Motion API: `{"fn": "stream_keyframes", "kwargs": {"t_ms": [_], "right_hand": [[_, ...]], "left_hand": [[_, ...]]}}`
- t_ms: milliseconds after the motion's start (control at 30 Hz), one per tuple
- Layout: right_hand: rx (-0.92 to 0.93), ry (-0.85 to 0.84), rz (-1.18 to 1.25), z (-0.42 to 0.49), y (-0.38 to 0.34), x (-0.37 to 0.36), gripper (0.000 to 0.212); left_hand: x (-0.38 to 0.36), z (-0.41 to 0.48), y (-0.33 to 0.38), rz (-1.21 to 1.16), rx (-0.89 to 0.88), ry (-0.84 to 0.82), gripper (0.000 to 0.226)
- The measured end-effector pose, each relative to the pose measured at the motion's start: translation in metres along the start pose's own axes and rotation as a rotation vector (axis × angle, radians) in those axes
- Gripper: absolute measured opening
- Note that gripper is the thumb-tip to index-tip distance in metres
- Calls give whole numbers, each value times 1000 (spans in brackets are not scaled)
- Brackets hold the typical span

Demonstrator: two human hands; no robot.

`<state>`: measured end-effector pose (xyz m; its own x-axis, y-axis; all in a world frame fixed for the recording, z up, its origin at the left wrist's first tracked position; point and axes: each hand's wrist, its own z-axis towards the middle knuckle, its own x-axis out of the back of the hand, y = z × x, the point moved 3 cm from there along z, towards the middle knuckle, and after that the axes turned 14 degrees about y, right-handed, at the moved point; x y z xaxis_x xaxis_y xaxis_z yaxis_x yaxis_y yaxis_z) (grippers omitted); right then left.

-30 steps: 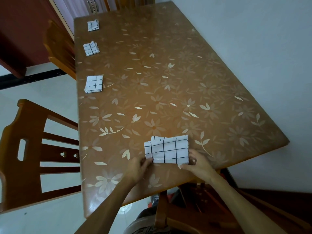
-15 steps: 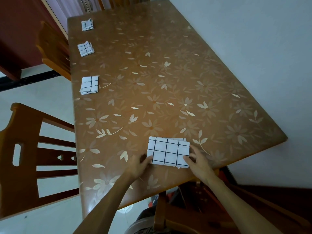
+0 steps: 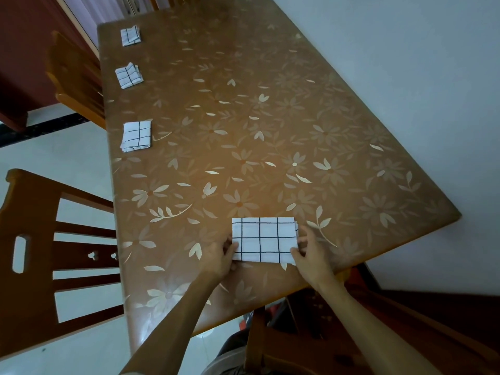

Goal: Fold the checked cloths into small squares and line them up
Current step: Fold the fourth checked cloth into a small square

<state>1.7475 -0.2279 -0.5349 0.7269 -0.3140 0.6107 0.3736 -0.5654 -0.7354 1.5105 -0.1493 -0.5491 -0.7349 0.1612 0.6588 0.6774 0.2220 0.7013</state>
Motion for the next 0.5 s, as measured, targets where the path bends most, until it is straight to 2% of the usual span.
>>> {"fn": "stream_keyframes", "kwargs": {"t_ms": [133, 300, 500], "right_hand": [[-25, 40, -50, -3, 1, -1, 67], [-49, 79, -83, -4, 5, -4, 68], [-52, 118, -113, -5, 7, -3, 67]], "left_hand": [[-3, 1, 1, 76, -37, 30, 9], [-4, 6, -7, 151, 25, 113, 23], [-3, 4, -2, 197, 25, 147, 24]]}}
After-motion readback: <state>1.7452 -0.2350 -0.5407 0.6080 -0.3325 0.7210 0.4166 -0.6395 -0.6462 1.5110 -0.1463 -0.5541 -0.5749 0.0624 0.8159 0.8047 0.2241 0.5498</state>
